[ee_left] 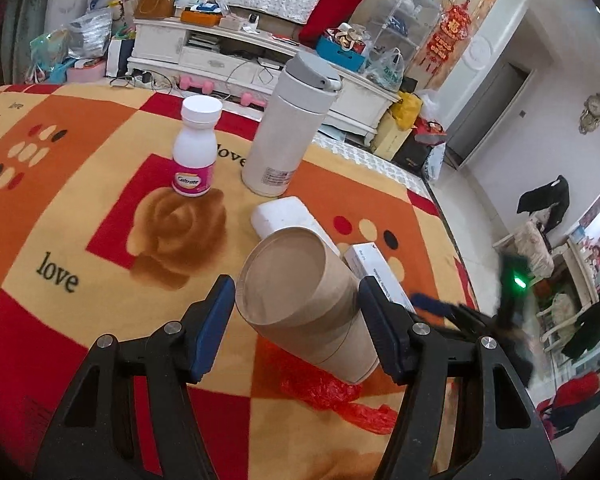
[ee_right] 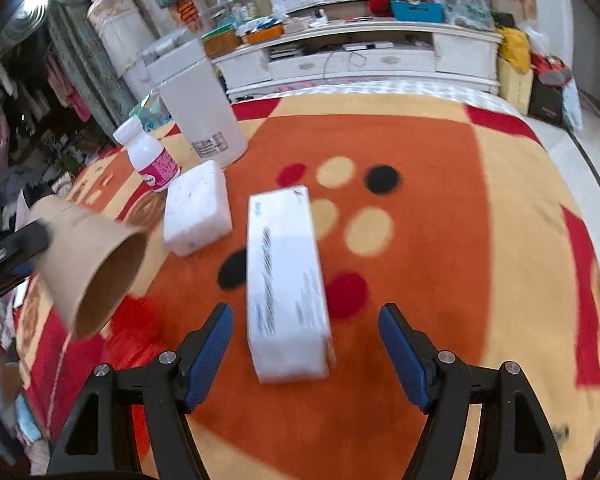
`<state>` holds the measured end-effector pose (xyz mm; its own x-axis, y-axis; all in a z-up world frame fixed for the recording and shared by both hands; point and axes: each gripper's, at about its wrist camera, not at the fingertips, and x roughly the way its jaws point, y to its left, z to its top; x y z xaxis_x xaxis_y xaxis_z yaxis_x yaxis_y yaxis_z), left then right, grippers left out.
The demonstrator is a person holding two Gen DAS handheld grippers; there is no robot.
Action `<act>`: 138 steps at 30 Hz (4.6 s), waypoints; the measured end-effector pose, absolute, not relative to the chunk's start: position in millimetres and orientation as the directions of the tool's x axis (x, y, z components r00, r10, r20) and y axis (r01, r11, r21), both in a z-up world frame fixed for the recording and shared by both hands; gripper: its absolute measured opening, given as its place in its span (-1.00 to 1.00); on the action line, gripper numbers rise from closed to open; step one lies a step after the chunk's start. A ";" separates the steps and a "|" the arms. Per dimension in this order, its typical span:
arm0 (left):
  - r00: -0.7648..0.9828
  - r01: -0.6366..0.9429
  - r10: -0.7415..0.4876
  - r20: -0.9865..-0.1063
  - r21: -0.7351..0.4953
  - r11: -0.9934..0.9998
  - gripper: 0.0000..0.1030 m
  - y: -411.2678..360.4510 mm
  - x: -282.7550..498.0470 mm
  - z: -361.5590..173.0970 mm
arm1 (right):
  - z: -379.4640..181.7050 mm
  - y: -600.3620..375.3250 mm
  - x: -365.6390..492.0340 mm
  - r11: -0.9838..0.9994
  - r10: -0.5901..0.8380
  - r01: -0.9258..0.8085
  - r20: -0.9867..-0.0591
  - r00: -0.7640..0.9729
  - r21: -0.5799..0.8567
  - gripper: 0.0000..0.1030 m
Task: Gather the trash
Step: 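Move both open tools back to the table toward the brown paper tube and white box, then grasp the brown paper tube with the left tool while the right tool grasps the white Lexapro box, then carry the paper tube and Lexapro box in both tools over the black bin, then open the left tool dropping the tube while the right tool drops the box into the bin, then move both open tools back to the table toward the red bag and sponge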
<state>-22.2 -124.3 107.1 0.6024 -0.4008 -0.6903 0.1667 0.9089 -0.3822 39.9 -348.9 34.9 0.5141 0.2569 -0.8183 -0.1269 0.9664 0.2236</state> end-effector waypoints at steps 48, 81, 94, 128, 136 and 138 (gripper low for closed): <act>0.432 0.536 -0.557 -0.709 -0.295 0.791 0.20 -370.7 -111.8 96.5 | 79.4 -536.9 -157.9 0.980 0.012 0.145 -0.771 0.636 0.134 -0.19; 0.281 0.693 -0.625 -0.728 -0.297 0.657 0.19 -526.2 -140.1 79.7 | 68.8 -671.0 -233.8 0.899 -0.135 0.406 -0.779 0.612 0.164 -0.19; 0.255 0.708 -0.619 -0.743 -0.293 0.643 0.19 -559.0 -140.7 66.4 | 50.8 -695.5 -243.9 0.873 -0.135 0.451 -0.796 0.589 0.185 -0.19; 0.313 0.684 -0.572 -0.758 -0.238 0.690 0.21 -525.0 -137.5 58.5 | 40.7 -678.5 -233.8 0.855 -0.102 0.466 -0.809 0.579 0.226 0.28; 0.365 0.615 -0.536 -0.761 -0.235 0.753 0.21 -477.3 -124.7 60.1 | 56.5 -643.3 -213.4 0.892 -0.076 0.398 -0.797 0.599 0.214 0.29; 0.381 0.597 -0.525 -0.761 -0.231 0.768 0.21 -464.0 -120.7 61.2 | 58.8 -631.0 -206.1 0.902 -0.063 0.375 -0.796 0.603 0.214 0.29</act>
